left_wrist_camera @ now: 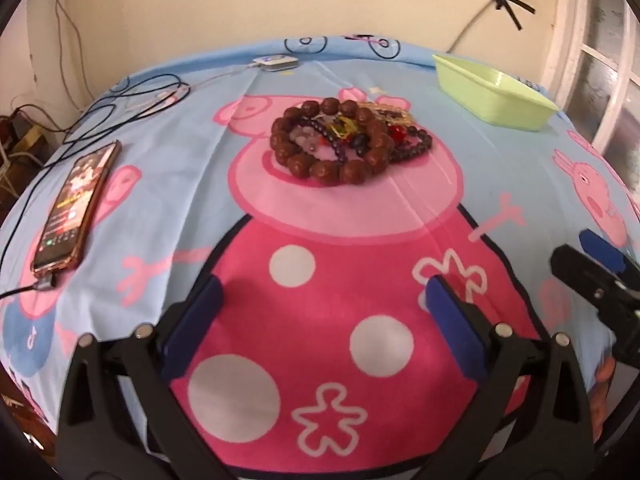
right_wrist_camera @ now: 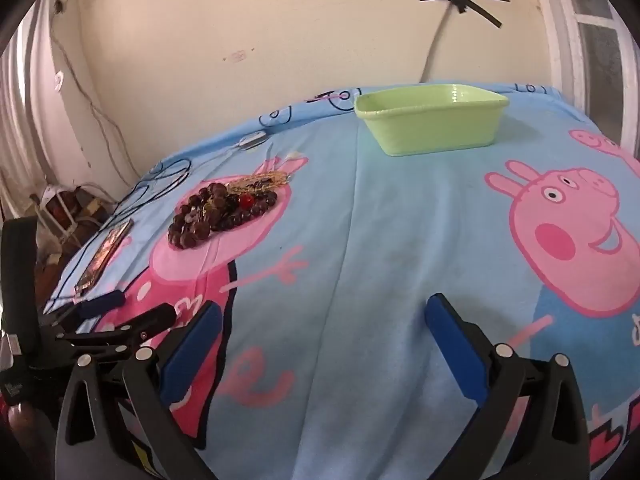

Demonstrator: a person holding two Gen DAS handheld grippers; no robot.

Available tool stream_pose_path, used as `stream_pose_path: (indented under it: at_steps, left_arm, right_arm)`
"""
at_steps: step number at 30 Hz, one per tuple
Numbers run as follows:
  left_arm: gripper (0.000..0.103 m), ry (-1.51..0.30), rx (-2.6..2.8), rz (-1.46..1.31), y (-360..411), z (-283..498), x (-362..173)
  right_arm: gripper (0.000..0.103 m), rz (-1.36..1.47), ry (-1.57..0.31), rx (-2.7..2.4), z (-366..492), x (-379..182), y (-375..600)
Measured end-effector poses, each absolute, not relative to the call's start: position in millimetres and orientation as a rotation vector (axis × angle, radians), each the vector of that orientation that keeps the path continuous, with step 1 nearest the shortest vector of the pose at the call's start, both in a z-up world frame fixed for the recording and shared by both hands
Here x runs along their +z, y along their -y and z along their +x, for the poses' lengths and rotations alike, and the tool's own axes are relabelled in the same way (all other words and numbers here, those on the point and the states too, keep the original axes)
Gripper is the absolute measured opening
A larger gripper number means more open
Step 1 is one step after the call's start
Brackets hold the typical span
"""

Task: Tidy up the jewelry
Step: 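Lower the left gripper onto the brown wooden bead bracelet and close, then carry the brown bead bracelet with the left gripper into the green tray and release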

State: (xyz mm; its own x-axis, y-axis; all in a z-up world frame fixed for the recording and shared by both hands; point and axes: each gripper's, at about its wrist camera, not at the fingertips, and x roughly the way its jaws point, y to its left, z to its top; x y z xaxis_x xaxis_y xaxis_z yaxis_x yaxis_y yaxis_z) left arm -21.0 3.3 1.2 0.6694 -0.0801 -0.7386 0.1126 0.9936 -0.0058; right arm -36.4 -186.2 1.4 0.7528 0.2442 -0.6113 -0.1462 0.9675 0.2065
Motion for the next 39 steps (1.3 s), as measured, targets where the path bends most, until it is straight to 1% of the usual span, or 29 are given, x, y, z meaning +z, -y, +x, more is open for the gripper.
stream_pose_path:
  at_steps: [3,5,10,11,12,13,15,16,17,18,20,23,24,26,28,29,33,39]
  left_arm:
    - [0.097,-0.838,-0.153,0.052,-5,-20,4]
    - [0.097,-0.842,-0.191,0.018,-13,-20,8]
    - [0.097,-0.797,-0.179,-0.075,-50,6,36]
    - [0.097,-0.796,-0.178,-0.091,-56,13,40]
    - [0.097,-0.800,-0.178,-0.110,-61,25,44]
    - [0.096,-0.796,-0.190,-0.122,-64,34,48]
    - [0.084,-0.788,-0.203,-0.111,-64,50,52]
    - [0.080,-0.794,-0.202,-0.093,-62,59,51]
    - [0.070,-0.802,-0.204,-0.083,-61,64,48]
    - [0.064,-0.826,-0.206,-0.078,-59,75,44]
    - [0.060,-0.849,-0.206,-0.085,-62,83,37]
    - [0.059,-0.875,-0.199,-0.100,-65,92,26]
    - [0.055,-0.881,-0.201,-0.095,-65,94,23]
    - [0.043,-0.901,-0.214,-0.098,-64,97,15]
    - [0.026,-0.895,-0.239,-0.105,-62,96,16]
    - [0.014,-0.892,-0.261,-0.111,-60,94,18]
    - [0.014,-0.859,-0.293,-0.137,-52,82,30]
    - [0.014,-0.776,-0.390,-0.118,-13,88,70]
  right_arm:
    - [0.080,0.093,-0.702,0.196,-36,2,179]
    - [0.080,0.105,-0.706,0.209,-34,5,181]
    - [0.079,0.014,-0.660,0.252,-16,30,170]
    - [0.074,-0.017,-0.652,0.273,-9,36,164]
    - [0.062,-0.034,-0.653,0.290,-3,41,160]
    - [0.055,-0.048,-0.662,0.307,4,44,156]
    - [0.031,-0.069,-0.683,0.365,24,51,144]
    - [0.025,-0.072,-0.696,0.390,34,53,138]
    - [0.016,-0.066,-0.715,0.421,45,54,132]
    - [0.008,-0.061,-0.729,0.446,51,54,127]
    - [0.001,-0.049,-0.769,0.493,67,50,115]
    - [0.001,-0.014,-0.825,0.539,84,41,102]
    - [0.001,0.004,-0.843,0.556,88,36,98]
    - [0.000,0.003,-0.869,0.567,94,29,91]
    - [0.000,0.024,-0.898,0.576,101,19,89]
    - [0.000,0.045,-0.899,0.581,102,18,92]
    - [0.000,0.059,-0.815,0.596,89,33,104]
    - [0.000,0.091,-0.673,0.565,77,66,144]
